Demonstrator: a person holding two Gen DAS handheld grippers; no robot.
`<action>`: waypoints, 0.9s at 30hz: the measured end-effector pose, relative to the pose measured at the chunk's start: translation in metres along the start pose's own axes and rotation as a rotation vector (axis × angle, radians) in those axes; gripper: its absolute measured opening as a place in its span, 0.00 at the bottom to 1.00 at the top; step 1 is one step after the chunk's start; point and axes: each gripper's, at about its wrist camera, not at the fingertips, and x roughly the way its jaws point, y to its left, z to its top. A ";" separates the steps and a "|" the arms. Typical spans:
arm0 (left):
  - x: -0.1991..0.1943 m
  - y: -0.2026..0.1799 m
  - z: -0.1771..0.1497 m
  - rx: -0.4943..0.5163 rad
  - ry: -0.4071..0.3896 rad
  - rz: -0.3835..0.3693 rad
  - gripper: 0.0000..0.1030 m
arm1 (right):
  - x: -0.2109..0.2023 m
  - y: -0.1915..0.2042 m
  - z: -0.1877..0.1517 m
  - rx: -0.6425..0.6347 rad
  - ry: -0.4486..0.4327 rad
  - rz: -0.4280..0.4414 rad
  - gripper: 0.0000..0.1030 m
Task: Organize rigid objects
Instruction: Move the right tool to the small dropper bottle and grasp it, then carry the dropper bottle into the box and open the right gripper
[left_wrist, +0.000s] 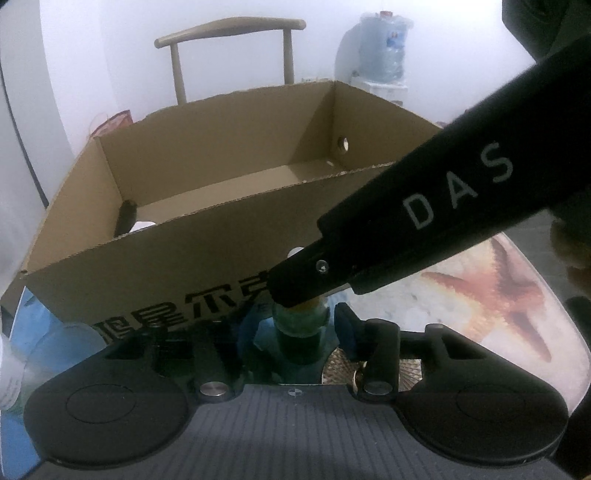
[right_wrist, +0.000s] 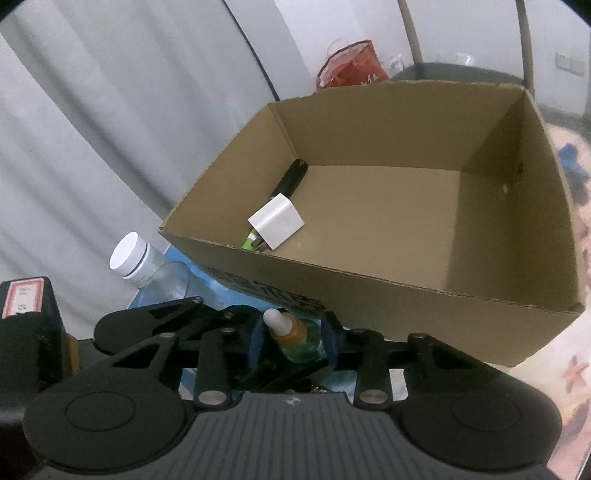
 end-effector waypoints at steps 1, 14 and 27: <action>0.001 0.001 0.000 -0.002 0.004 -0.002 0.39 | 0.001 -0.001 0.000 0.003 0.002 0.006 0.31; -0.009 -0.009 0.001 0.000 -0.010 -0.002 0.30 | -0.001 0.005 0.001 -0.018 -0.018 0.003 0.22; -0.107 -0.017 0.046 0.051 -0.124 0.084 0.30 | -0.080 0.054 0.027 -0.149 -0.155 0.053 0.22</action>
